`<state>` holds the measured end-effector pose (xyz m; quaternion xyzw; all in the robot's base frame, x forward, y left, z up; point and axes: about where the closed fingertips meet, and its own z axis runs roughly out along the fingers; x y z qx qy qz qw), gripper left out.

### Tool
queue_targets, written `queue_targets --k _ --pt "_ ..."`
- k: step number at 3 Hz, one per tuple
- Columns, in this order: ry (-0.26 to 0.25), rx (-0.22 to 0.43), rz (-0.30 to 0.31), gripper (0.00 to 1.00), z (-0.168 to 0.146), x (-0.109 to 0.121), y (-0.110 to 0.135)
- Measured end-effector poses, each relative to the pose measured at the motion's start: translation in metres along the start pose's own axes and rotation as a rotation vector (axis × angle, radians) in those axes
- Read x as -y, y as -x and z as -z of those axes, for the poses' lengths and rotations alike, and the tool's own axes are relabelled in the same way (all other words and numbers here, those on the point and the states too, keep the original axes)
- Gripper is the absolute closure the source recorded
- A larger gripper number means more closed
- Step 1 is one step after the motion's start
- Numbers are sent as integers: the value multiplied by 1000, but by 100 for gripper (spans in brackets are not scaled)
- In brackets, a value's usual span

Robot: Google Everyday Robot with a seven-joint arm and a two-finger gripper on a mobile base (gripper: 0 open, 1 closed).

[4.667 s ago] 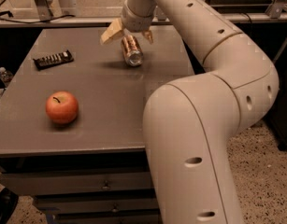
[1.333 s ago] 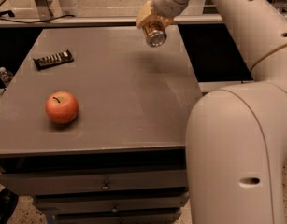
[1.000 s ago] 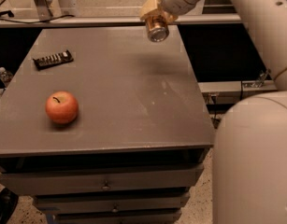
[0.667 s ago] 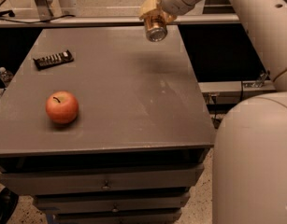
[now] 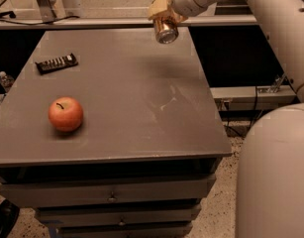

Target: Place orange can upright

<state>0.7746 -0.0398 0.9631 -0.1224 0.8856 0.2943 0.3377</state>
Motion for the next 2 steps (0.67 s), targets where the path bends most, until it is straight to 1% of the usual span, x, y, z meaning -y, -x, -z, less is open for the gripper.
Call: queue_targets --k 1,2 --pt "60 121 119 100 16 -6 -2" --pt "108 252 207 100 31 -4 -11"
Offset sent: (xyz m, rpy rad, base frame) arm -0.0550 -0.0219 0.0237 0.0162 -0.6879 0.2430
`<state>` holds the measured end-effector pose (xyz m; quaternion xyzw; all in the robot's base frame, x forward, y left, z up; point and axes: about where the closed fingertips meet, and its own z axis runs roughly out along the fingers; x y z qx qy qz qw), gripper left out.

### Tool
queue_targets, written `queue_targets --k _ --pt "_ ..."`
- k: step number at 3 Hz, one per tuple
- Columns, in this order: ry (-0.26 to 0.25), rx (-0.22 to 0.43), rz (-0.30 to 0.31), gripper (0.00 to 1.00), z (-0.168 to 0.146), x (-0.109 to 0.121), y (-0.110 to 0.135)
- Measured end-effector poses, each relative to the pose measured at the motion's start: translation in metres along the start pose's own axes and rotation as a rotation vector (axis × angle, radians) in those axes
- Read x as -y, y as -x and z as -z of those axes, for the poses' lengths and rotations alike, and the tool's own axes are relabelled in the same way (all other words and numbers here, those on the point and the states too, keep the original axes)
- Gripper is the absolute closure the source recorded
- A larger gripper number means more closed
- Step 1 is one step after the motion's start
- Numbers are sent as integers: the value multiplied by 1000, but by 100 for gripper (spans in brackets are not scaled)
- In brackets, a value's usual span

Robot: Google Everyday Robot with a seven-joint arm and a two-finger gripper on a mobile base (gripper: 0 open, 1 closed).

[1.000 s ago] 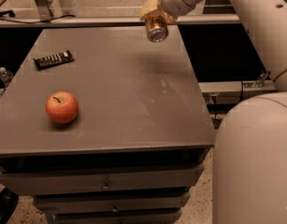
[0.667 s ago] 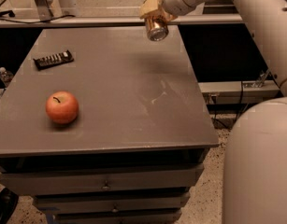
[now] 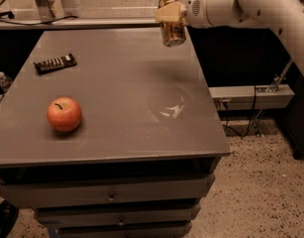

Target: Place orange can upright

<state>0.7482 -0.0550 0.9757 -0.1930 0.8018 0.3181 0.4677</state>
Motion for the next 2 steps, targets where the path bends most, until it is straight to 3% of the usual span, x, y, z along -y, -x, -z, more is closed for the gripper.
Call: queue_targets --k 1,2 --pt "78 97 62 100 13 -2 -5" --pt "111 117 151 100 11 -19 -1"
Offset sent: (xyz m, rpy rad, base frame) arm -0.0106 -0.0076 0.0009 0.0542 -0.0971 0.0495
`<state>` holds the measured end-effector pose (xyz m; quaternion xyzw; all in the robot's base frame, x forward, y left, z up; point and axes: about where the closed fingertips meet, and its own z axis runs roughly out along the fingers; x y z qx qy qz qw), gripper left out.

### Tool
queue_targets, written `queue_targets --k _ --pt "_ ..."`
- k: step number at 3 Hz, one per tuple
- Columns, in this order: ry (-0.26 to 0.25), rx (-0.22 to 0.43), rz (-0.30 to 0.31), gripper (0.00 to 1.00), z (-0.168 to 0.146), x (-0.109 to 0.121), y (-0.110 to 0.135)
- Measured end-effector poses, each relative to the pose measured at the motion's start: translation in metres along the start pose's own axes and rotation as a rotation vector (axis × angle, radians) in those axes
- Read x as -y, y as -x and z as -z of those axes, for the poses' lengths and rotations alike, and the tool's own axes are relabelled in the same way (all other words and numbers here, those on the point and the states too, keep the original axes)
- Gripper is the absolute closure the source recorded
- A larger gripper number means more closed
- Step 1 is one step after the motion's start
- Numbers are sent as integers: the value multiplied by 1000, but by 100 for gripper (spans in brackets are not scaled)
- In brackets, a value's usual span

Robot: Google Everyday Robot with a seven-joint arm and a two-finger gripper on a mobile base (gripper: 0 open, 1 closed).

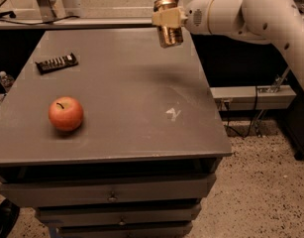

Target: Place orange can upright

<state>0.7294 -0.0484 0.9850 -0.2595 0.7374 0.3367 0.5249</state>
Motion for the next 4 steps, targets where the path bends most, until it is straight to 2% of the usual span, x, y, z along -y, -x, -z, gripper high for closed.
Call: queue_targets --k 1,2,4 --pt "-3 -3 0 100 0 2 -1" --pt "12 -2 40 100 -3 -1 0" --pt "53 25 175 100 13 -4 0"
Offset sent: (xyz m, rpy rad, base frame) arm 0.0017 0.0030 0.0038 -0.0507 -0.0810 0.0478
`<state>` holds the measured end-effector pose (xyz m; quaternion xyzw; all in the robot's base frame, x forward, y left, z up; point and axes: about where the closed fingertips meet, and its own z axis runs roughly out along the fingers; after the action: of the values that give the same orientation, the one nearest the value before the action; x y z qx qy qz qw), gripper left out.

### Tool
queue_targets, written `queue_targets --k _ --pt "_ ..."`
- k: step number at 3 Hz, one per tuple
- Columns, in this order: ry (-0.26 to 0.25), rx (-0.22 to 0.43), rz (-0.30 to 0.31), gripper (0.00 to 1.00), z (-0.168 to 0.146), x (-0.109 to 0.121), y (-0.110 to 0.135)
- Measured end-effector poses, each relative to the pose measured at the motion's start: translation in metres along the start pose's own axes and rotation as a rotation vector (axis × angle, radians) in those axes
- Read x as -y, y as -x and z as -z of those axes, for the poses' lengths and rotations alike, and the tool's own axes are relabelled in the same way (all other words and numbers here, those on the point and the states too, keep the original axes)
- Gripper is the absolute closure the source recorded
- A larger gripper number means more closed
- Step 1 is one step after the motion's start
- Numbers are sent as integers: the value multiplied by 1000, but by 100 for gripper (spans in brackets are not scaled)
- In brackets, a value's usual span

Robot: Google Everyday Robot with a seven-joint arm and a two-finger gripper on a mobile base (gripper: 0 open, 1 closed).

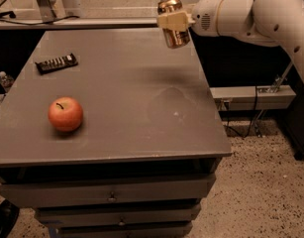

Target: Place orange can upright

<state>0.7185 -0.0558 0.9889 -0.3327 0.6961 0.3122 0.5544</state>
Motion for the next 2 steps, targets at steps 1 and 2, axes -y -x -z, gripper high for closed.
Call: queue_targets --k 1,2 --pt "23 32 63 100 12 -3 -1" --pt "54 68 123 100 20 -8 -3"
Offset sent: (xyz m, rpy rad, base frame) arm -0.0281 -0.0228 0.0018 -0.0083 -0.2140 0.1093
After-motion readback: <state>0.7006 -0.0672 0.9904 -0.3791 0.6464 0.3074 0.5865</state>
